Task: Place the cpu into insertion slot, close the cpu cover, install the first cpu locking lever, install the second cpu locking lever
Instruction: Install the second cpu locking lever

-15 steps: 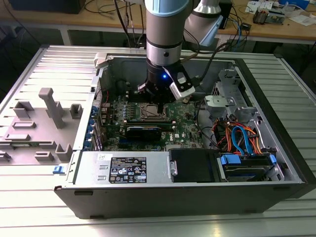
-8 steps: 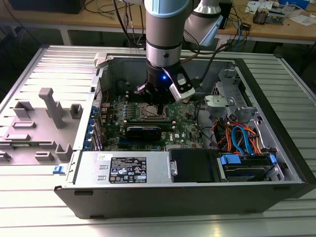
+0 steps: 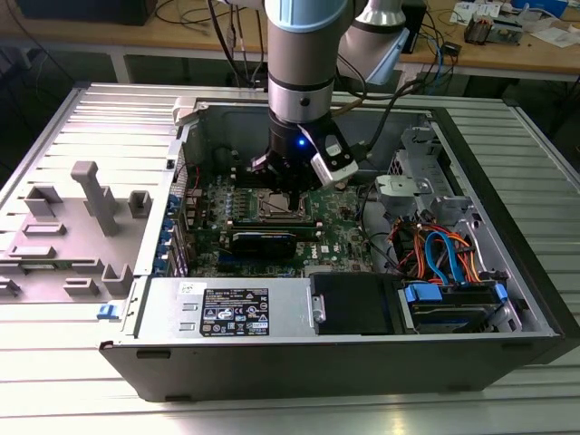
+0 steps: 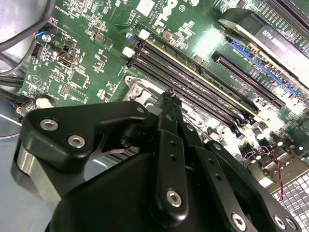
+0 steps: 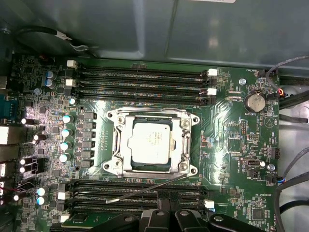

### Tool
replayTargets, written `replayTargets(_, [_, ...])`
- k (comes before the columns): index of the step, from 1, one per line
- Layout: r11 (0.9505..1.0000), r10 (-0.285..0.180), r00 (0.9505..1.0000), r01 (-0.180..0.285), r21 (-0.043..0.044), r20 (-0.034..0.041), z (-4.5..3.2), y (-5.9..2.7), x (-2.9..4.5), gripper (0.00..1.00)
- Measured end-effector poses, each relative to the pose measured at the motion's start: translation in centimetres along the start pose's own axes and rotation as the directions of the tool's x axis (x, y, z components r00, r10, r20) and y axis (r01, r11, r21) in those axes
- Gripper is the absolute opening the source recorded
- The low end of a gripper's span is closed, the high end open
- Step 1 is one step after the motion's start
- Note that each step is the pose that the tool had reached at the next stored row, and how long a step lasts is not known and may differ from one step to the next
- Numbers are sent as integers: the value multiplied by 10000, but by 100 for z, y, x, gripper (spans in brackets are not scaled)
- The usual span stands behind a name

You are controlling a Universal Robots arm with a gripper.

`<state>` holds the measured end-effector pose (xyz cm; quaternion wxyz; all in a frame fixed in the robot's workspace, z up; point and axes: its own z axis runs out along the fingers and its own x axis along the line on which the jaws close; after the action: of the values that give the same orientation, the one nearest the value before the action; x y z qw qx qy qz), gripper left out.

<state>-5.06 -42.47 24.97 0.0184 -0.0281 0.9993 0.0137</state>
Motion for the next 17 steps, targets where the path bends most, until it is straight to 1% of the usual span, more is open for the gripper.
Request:
replayTargets(3, [10000,0,10000,0,0,0,0,-2,0,11])
replayTargets(6, [10000,2,10000,-2,-24,1,-1,-32,20,11])
replayTargets(7, [10000,2,10000,-2,-44,3,-1,-34,35,11])
replayTargets(8, [9999,3,10000,-3,-103,6,2,-34,76,11])
replayTargets(9, [9999,5,10000,-4,-137,8,9,-33,99,11])
replayTargets(10, [9999,5,10000,-5,-154,10,18,-33,109,11])
replayTargets(12, [9999,4,10000,-4,-162,10,56,-33,140,11])
replayTargets(14, [9999,7,10000,-7,-168,10,84,-31,199,11])
replayTargets(17, [9998,7,10000,-7,-178,9,109,-30,236,11])
